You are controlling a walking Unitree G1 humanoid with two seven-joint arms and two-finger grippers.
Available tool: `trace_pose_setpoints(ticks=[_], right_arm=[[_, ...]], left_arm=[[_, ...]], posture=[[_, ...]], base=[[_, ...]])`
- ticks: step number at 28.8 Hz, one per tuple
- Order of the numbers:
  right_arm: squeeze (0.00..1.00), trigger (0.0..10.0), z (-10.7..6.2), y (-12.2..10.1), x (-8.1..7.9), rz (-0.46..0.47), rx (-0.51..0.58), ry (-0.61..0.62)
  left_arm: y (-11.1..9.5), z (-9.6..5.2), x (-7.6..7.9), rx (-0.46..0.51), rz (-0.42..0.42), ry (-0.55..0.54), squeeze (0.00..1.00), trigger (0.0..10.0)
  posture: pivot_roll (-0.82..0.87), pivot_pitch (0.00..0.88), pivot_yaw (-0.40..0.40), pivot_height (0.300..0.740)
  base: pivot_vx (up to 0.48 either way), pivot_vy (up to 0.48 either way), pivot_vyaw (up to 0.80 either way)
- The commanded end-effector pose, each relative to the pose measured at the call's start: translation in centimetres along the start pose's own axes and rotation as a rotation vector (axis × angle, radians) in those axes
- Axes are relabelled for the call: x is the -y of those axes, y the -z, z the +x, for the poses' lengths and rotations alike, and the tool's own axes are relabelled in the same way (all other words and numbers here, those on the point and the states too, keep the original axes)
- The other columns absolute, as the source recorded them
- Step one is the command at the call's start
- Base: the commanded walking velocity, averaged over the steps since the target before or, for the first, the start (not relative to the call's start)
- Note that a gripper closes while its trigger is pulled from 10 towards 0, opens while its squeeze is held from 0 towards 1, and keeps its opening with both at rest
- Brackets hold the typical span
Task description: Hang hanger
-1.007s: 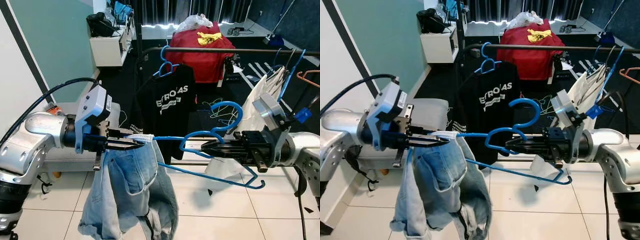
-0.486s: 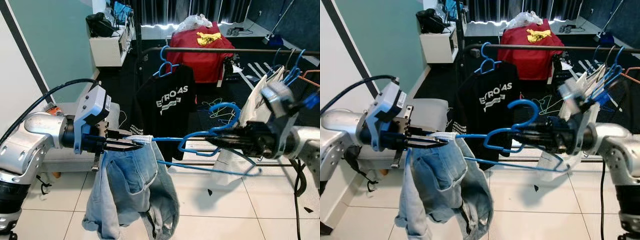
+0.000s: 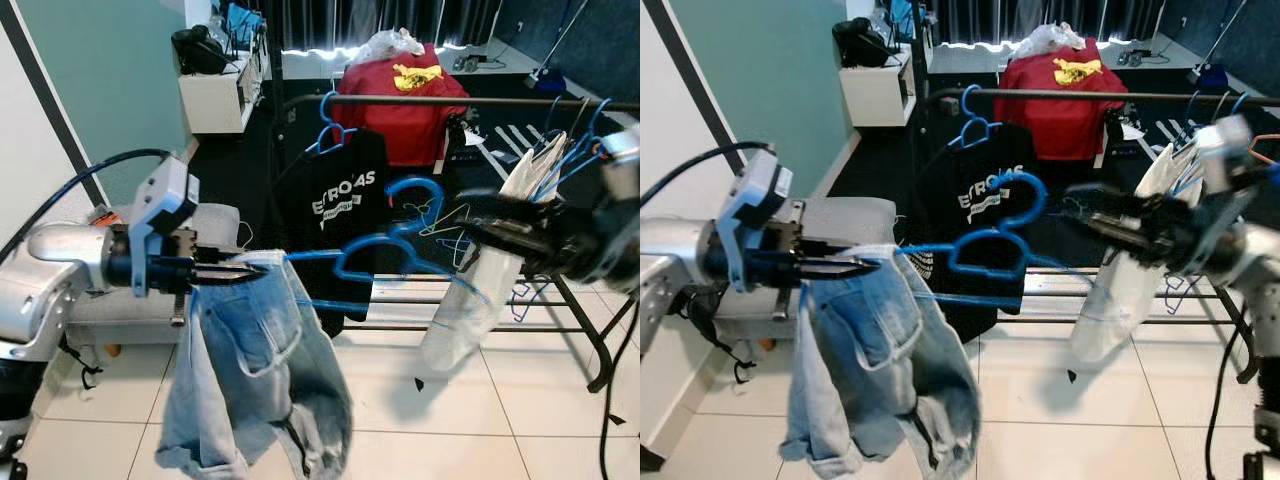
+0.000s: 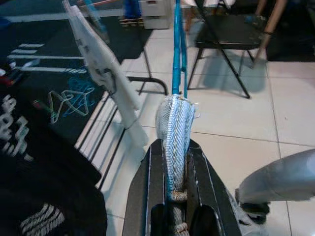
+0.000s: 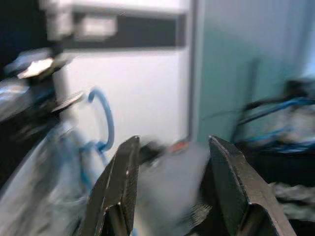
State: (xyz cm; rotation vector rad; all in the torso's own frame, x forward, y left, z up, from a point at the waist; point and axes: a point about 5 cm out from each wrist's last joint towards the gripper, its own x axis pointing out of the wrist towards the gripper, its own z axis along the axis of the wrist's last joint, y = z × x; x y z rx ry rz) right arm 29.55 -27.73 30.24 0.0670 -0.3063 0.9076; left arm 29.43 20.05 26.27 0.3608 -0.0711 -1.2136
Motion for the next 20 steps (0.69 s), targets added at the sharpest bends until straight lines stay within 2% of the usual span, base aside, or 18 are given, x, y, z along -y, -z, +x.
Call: trace_pose_setpoints(ticks=[1, 2, 4, 6, 7, 8, 9, 10, 11, 13, 14, 16, 17, 20], right_arm=[[0.0, 10.0, -1.0, -0.6, 2.0, -0.021, 0.084, 0.245], [0.0, 10.0, -1.0, -0.6, 2.0, -0.021, 0.084, 0.245], [0.0, 10.0, -2.0, -0.1, 3.2, -0.002, 0.14, 0.405], [0.0, 10.0, -2.0, -0.1, 3.2, -0.002, 0.14, 0.405], [0.0, 10.0, -2.4, 0.7, 3.3, 0.022, 0.147, 0.442], [0.0, 10.0, -2.4, 1.8, 2.7, 0.052, 0.135, 0.418], [0.0, 10.0, -2.4, 1.8, 2.7, 0.052, 0.135, 0.418], [0.0, 10.0, -2.0, 3.2, 1.2, 0.097, 0.099, 0.323], [0.0, 10.0, -1.1, 6.0, -2.0, 0.175, -0.008, 0.125], [0.0, 10.0, -1.1, 6.0, -2.0, 0.175, -0.008, 0.125], [0.0, 10.0, -0.9, 6.9, -3.1, 0.203, -0.05, 0.065], [0.0, 10.0, -0.6, 9.6, -5.8, 0.316, -0.169, -0.078], [0.0, 10.0, -0.6, 10.4, -6.6, 0.356, -0.204, -0.116], [0.0, 10.0, -0.6, 11.1, -7.2, 0.387, -0.24, -0.142]], left_arm=[[-0.6, -1.6, -1.0, -0.008, 0.035, -0.092, 0.0, 0.0], [-0.6, -1.6, -1.0, -0.008, 0.035, -0.092, 0.0, 0.0], [-0.3, -2.0, -1.3, -0.008, 0.021, -0.124, 0.0, 0.0], [-0.3, -2.0, -1.3, -0.008, 0.021, -0.124, 0.0, 0.0], [-0.3, -2.1, -1.3, 0.001, 0.014, -0.137, 0.0, 0.0], [-0.3, -2.2, -1.4, 0.025, 0.0, -0.155, 0.0, 0.0], [-0.3, -2.2, -1.4, 0.025, 0.0, -0.155, 0.0, 0.0], [-0.3, -2.4, -1.4, 0.053, -0.026, -0.18, 0.0, 0.0], [-0.4, -2.6, -1.5, 0.101, -0.064, -0.207, 0.0, 0.0], [-0.4, -2.6, -1.5, 0.101, -0.064, -0.207, 0.0, 0.0], [-0.6, -2.6, -1.6, 0.115, -0.074, -0.212, 0.0, 0.0], [-1.4, -2.3, -1.8, 0.177, -0.075, -0.229, 0.0, 0.0], [-1.7, -2.3, -1.9, 0.197, -0.072, -0.236, 0.0, 0.0], [-1.9, -2.2, -2.0, 0.216, -0.068, -0.244, 0.0, 0.0]], posture=[[0.01, 0.0, 0.035, 0.74], [0.01, 0.0, 0.035, 0.74], [0.02, 0.0, 0.033, 0.74], [0.02, 0.0, 0.033, 0.74], [0.02, 0.0, 0.034, 0.74], [0.02, 0.0, 0.032, 0.74], [0.02, 0.0, 0.032, 0.74], [0.02, 0.0, 0.034, 0.74], [0.02, 0.0, 0.033, 0.74], [0.02, 0.0, 0.033, 0.74], [0.02, 0.0, 0.033, 0.74], [0.03, 0.0, 0.026, 0.74], [0.03, 0.0, 0.026, 0.74], [0.03, 0.0, 0.026, 0.74]], base=[[0.0, 0.0, 0.0], [0.0, 0.0, 0.0], [0.0, 0.0, 0.0], [0.0, 0.0, 0.0], [0.0, 0.0, 0.0], [0.0, 0.0, 0.0], [0.0, 0.0, 0.0], [0.0, 0.0, 0.0], [0.0, 0.0, 0.0], [0.0, 0.0, 0.0], [0.0, 0.0, 0.0], [0.0, 0.0, 0.0], [0.0, 0.0, 0.0], [0.0, 0.0, 0.0]])
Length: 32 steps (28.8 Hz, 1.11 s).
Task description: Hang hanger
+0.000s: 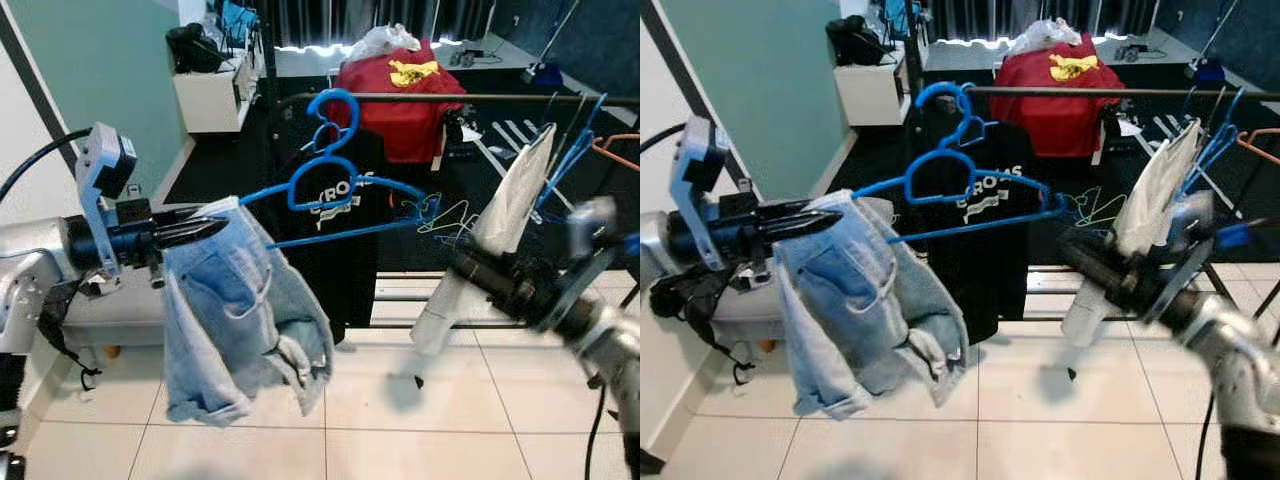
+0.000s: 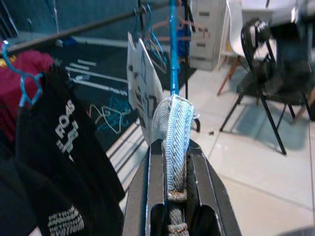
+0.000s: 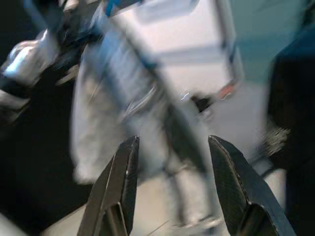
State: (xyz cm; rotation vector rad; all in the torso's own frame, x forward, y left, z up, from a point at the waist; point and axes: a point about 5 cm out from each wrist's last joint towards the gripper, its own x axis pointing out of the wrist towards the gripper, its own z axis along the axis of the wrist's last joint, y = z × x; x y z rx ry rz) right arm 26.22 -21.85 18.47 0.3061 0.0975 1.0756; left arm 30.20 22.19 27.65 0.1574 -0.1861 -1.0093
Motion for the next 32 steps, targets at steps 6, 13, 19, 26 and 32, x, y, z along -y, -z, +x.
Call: trace_pose_setpoints(ticks=[6, 13, 19, 26, 32], right_arm=[[0.0, 10.0, 1.6, 2.4, 3.0, -0.019, -0.07, 0.276], [1.0, 10.0, 2.8, 5.1, 4.8, 0.016, -0.117, 0.481], [0.0, 10.0, 3.9, 6.4, 4.0, 0.11, -0.126, 0.401], [0.0, 10.0, 4.9, 6.2, 1.7, 0.21, -0.062, 0.18], [0.0, 10.0, 4.6, 5.7, 1.2, 0.175, -0.022, 0.139]], left_arm=[[-2.2, 0.3, 0.2, 0.107, 0.025, 0.025, 0.0, 0.0], [-3.2, 1.2, 1.2, 0.116, 0.038, 0.089, 0.0, 0.0], [-3.6, 1.8, 1.7, 0.125, 0.055, 0.099, 0.0, 0.0], [-3.7, 2.3, 2.0, 0.122, 0.074, 0.081, 0.0, 0.0], [-3.5, 2.2, 2.0, 0.109, 0.077, 0.061, 0.0, 0.0]], posture=[[0.03, 0.0, 0.031, 0.74], [0.03, 0.0, 0.031, 0.74], [0.03, 0.0, 0.033, 0.74], [0.04, 0.0, 0.027, 0.74], [0.04, 0.0, 0.029, 0.74]], base=[[0.0, 0.0, 0.0], [0.0, 0.0, 0.0], [0.0, 0.0, 0.0], [0.0, 0.0, 0.0], [0.0, 0.0, 0.0]])
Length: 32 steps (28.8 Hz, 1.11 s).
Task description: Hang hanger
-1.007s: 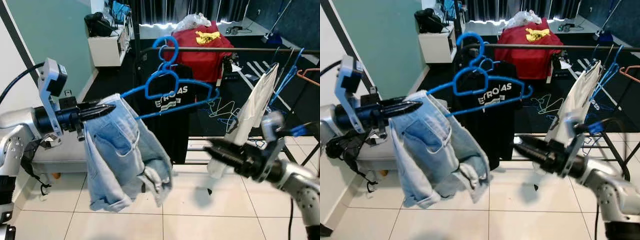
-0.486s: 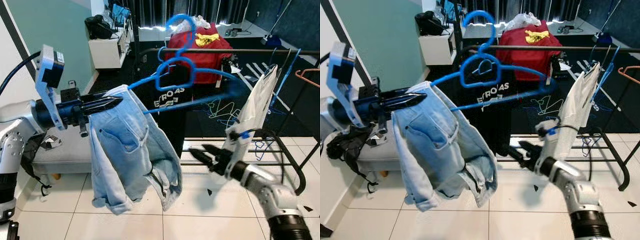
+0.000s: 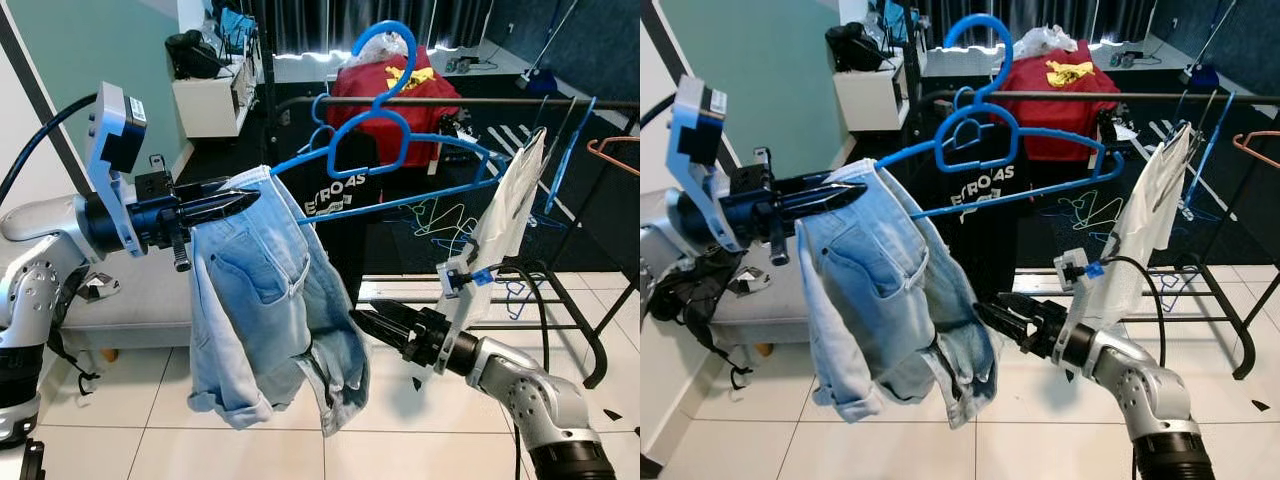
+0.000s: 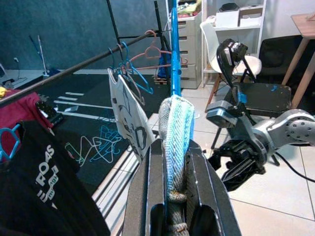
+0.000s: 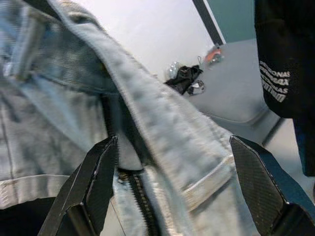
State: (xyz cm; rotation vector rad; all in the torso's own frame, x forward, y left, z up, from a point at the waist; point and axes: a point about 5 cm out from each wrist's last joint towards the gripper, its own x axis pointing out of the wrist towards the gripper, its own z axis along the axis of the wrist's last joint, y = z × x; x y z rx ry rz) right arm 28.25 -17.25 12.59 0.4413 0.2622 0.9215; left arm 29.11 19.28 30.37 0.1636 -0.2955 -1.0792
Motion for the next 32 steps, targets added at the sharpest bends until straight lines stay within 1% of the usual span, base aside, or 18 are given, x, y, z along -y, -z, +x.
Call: trace_pose_setpoints(ticks=[1, 3, 5, 6, 8, 10, 13, 14, 15, 16, 17, 18, 19, 24, 32], right_arm=[[0.0, 10.0, -0.2, -0.4, -0.5, -0.042, 0.027, -0.03], [0.0, 10.0, -0.3, 0.0, -0.5, -0.094, -0.022, -0.024], [0.0, 10.0, -0.4, 1.2, 0.4, -0.154, -0.138, 0.04], [0.0, 10.0, -0.5, 1.6, 0.7, -0.175, -0.174, 0.061], [0.0, 10.0, -0.6, 2.2, 1.6, -0.178, -0.215, 0.136], [0.0, 10.0, -0.7, 2.5, 2.0, -0.166, -0.226, 0.172], [0.0, 10.0, -0.8, 2.7, 2.3, -0.152, -0.232, 0.19], [0.0, 7.6, -0.9, 2.8, 2.6, -0.141, -0.232, 0.206], [0.0, 7.6, -1.0, 2.8, 2.8, -0.135, -0.231, 0.215], [0.0, 3.1, -1.2, 2.9, 2.9, -0.128, -0.233, 0.218], [0.0, 1.9, -1.3, 3.0, 3.0, -0.128, -0.237, 0.218], [0.0, 1.9, -1.3, 3.0, 3.0, -0.128, -0.237, 0.218], [0.0, 0.0, -1.4, 3.1, 3.0, -0.129, -0.24, 0.216], [0.0, 0.0, -1.8, 3.3, 3.3, -0.093, -0.226, 0.207], [0.0, 0.0, -2.2, 3.0, 3.6, -0.097, -0.226, 0.209]], left_arm=[[-0.3, 0.2, 0.1, 0.007, 0.025, -0.011, 0.0, 0.0], [-0.1, 0.4, 0.2, 0.002, 0.022, -0.013, 0.0, 0.0], [-0.2, 0.5, 0.2, 0.007, 0.021, -0.01, 0.0, 0.0], [-0.2, 0.5, 0.2, 0.008, 0.02, -0.009, 0.0, 0.0], [-0.4, 0.6, 0.2, 0.014, 0.019, -0.005, 0.0, 0.0], [-0.5, 0.6, 0.2, 0.016, 0.019, -0.004, 0.0, 0.0], [-0.5, 0.5, 0.2, 0.016, 0.02, -0.006, 0.0, 0.0], [-0.6, 0.4, 0.2, 0.016, 0.02, -0.007, 0.0, 0.0], [-0.6, 0.4, 0.2, 0.015, 0.02, -0.008, 0.0, 0.0], [-0.6, 0.4, 0.2, 0.015, 0.02, -0.008, 0.0, 0.0], [-0.6, 0.4, 0.2, 0.015, 0.02, -0.009, 0.0, 0.0], [-0.6, 0.4, 0.2, 0.015, 0.02, -0.009, 0.0, 0.0], [-0.6, 0.4, 0.1, 0.015, 0.02, -0.01, 0.0, 0.0], [-0.5, 0.4, 0.1, 0.014, 0.014, -0.006, 0.0, 0.0], [-0.1, 0.3, 0.1, -0.013, 0.021, -0.003, 0.0, 0.0]], posture=[[0.03, 0.0, 0.034, 0.74], [0.03, 0.0, 0.035, 0.74], [0.03, 0.0, 0.035, 0.74], [0.03, 0.0, 0.035, 0.74], [0.03, 0.0, 0.034, 0.74], [0.04, 0.0, 0.032, 0.74], [0.04, 0.0, 0.031, 0.74], [0.04, 0.0, 0.032, 0.74], [0.04, 0.0, 0.032, 0.74], [0.04, 0.0, 0.032, 0.74], [0.04, 0.0, 0.032, 0.74], [0.04, 0.0, 0.032, 0.74], [0.04, 0.0, 0.032, 0.74], [0.03, 0.0, 0.035, 0.74], [0.03, 0.0, 0.034, 0.74]], base=[[0.0, 0.0, 0.0], [0.0, 0.0, 0.0], [0.0, 0.0, 0.0], [0.0, 0.0, 0.0], [0.0, 0.0, 0.0], [0.0, 0.0, 0.0], [0.0, 0.0, 0.0], [0.0, 0.0, 0.0], [0.0, 0.0, 0.0], [0.0, 0.0, 0.0], [0.0, 0.0, 0.0], [0.0, 0.0, 0.0], [0.0, 0.0, 0.0], [0.0, 0.0, 0.0], [0.0, 0.0, 0.0]])
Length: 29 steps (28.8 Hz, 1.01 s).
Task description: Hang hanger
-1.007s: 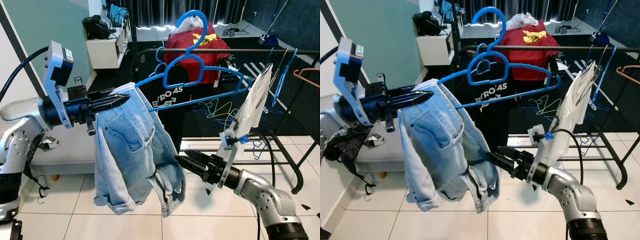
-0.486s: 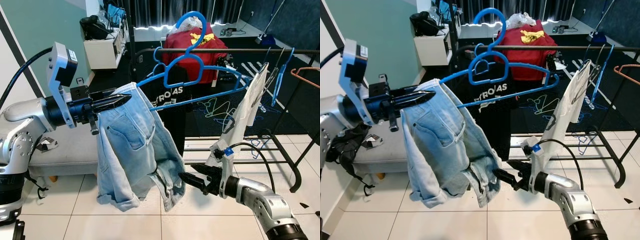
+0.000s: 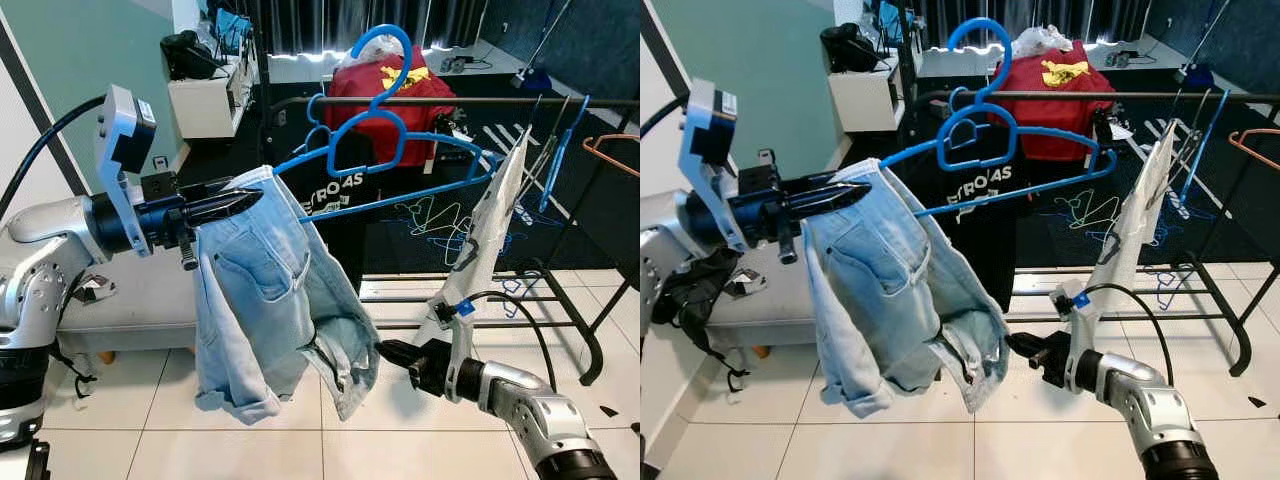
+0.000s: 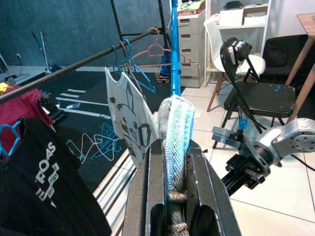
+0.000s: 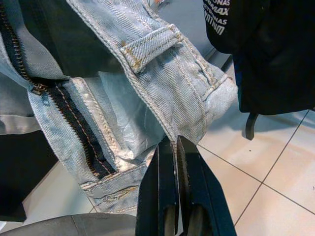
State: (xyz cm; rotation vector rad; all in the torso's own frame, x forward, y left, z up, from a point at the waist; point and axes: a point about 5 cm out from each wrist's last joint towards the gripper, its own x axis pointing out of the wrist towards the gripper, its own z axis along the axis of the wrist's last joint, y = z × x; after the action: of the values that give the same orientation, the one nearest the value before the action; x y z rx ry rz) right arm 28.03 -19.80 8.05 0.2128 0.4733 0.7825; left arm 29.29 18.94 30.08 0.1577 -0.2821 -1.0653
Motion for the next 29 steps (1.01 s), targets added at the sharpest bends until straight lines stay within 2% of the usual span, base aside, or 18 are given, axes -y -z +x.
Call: trace_pose_setpoints(ticks=[1, 5, 6, 8, 10, 15, 16, 17, 20, 23, 26, 29], right_arm=[[0.0, 0.0, -0.2, -0.3, 0.3, -0.002, 0.015, 0.006], [0.0, 0.0, -0.8, -0.9, 1.0, -0.002, 0.039, 0.032], [0.0, 0.0, -1.4, -1.5, 1.5, 0.004, 0.069, 0.053], [0.0, 0.0, -1.4, -1.5, 1.5, 0.004, 0.069, 0.053], [0.0, 0.0, -3.1, -3.2, 2.9, 0.028, 0.164, 0.109], [0.0, 0.0, -4.6, -4.6, 3.8, 0.039, 0.236, 0.144], [0.0, 0.0, -5.7, -5.6, 4.2, 0.04, 0.285, 0.15], [0.0, 0.0, -5.7, -5.6, 4.2, 0.04, 0.285, 0.15], [0.0, 0.0, -7.5, -7.3, 4.6, 0.034, 0.361, 0.138], [0.0, 0.0, -8.2, -7.9, 4.7, 0.026, 0.383, 0.132], [0.0, 0.0, -9.8, -9.0, 5.3, 0.019, 0.442, 0.154], [0.0, 0.0, -10.2, -9.2, 5.5, 0.023, 0.461, 0.159]], left_arm=[[-0.4, -0.1, 0.0, -0.003, 0.03, 0.012, 0.0, 0.0], [0.0, -0.2, 0.1, -0.023, 0.031, 0.016, 0.0, 0.0], [0.3, -0.3, 0.2, -0.044, 0.036, 0.02, 0.0, 0.0], [0.3, -0.3, 0.2, -0.044, 0.036, 0.02, 0.0, 0.0], [1.2, -0.6, 0.4, -0.103, 0.043, 0.042, 0.0, 0.0], [1.8, -1.0, 0.7, -0.161, 0.047, 0.071, 0.0, 0.0], [2.3, -1.2, 0.8, -0.194, 0.049, 0.083, 0.0, 0.0], [2.3, -1.2, 0.8, -0.194, 0.049, 0.083, 0.0, 0.0], [3.1, -1.8, 1.1, -0.262, 0.067, 0.104, 0.0, 0.0], [3.3, -2.0, 1.2, -0.275, 0.069, 0.11, 0.0, 0.0], [3.7, -2.3, 1.5, -0.292, 0.058, 0.122, 0.0, 0.0], [3.9, -2.6, 1.5, -0.31, 0.063, 0.128, 0.0, 0.0]], posture=[[0.03, 0.0, 0.034, 0.74], [0.03, 0.0, 0.035, 0.74], [0.03, 0.0, 0.035, 0.74], [0.03, 0.0, 0.035, 0.74], [0.03, 0.0, 0.037, 0.74], [0.03, 0.0, 0.038, 0.74], [0.03, 0.0, 0.037, 0.74], [0.03, 0.0, 0.037, 0.74], [0.02, 0.0, 0.036, 0.74], [0.02, 0.0, 0.037, 0.74], [0.02, 0.0, 0.037, 0.74], [0.02, 0.0, 0.037, 0.74]], base=[[0.0, 0.0, 0.0], [0.0, 0.0, 0.0], [0.0, 0.0, 0.0], [0.0, 0.0, 0.0], [0.0, 0.0, 0.0], [0.0, 0.0, 0.0], [0.0, 0.0, 0.0], [0.0, 0.0, 0.0], [0.0, 0.0, 0.0], [0.0, 0.0, 0.0], [0.0, 0.0, 0.0], [0.0, 0.0, 0.0]])
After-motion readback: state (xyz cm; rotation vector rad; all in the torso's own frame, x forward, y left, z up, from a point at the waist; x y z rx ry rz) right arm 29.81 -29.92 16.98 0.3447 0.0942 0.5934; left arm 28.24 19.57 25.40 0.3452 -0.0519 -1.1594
